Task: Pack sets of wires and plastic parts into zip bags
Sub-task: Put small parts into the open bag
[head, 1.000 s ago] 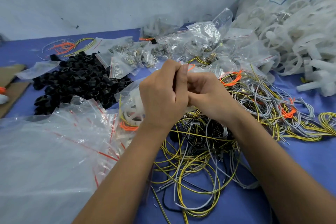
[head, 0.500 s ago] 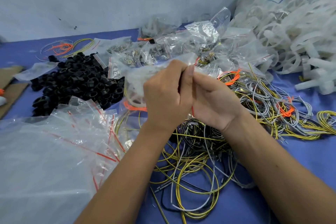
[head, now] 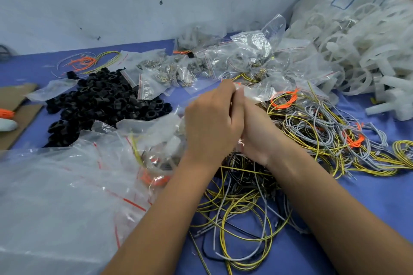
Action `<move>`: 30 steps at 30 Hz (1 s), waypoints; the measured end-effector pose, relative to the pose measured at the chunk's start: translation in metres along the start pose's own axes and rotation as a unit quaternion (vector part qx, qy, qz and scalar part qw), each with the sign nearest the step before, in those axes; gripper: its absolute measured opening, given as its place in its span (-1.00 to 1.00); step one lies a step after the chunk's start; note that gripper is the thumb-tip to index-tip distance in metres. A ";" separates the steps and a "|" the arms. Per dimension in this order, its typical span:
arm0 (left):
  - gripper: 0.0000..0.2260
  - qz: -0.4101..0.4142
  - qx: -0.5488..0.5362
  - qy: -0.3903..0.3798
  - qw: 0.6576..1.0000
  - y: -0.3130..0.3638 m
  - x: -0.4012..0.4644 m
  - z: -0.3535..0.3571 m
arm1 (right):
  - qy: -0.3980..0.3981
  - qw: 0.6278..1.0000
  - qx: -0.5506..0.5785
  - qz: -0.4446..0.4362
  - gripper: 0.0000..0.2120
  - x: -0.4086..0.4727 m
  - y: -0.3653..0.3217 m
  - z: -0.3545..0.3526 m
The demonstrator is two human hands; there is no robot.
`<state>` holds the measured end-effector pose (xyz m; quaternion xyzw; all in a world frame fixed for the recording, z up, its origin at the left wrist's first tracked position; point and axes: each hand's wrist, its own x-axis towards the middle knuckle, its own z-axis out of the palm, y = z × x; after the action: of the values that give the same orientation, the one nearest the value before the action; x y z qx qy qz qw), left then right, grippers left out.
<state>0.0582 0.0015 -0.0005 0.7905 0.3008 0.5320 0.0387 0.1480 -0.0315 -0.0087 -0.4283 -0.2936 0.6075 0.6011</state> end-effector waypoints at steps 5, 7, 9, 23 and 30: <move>-0.76 -0.090 -0.023 0.030 0.995 -0.024 0.006 -0.005 | 0.078 0.983 -0.139 -0.094 -0.38 0.008 0.000 -0.003; -0.76 -0.119 -0.027 0.044 0.992 -0.031 0.012 -0.008 | 0.002 0.973 -0.213 -0.093 -0.51 0.007 0.004 -0.006; -0.74 -0.163 -0.026 0.042 0.985 -0.042 0.016 -0.010 | -0.050 0.962 -0.257 -0.083 -0.71 0.006 0.007 -0.009; -0.67 -0.450 -0.255 0.182 0.836 -0.130 0.036 -0.062 | 0.319 0.661 -0.495 -0.464 -0.80 0.015 -0.034 0.020; -0.67 -0.477 -0.128 0.190 0.848 -0.152 0.009 -0.054 | 0.022 0.677 -0.697 -0.235 -0.84 0.083 -0.040 0.091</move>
<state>-0.0523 0.1168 -0.0279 0.4207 0.5717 0.6217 0.3312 0.0950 0.0689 0.0542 -0.6534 -0.7096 0.0555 0.2579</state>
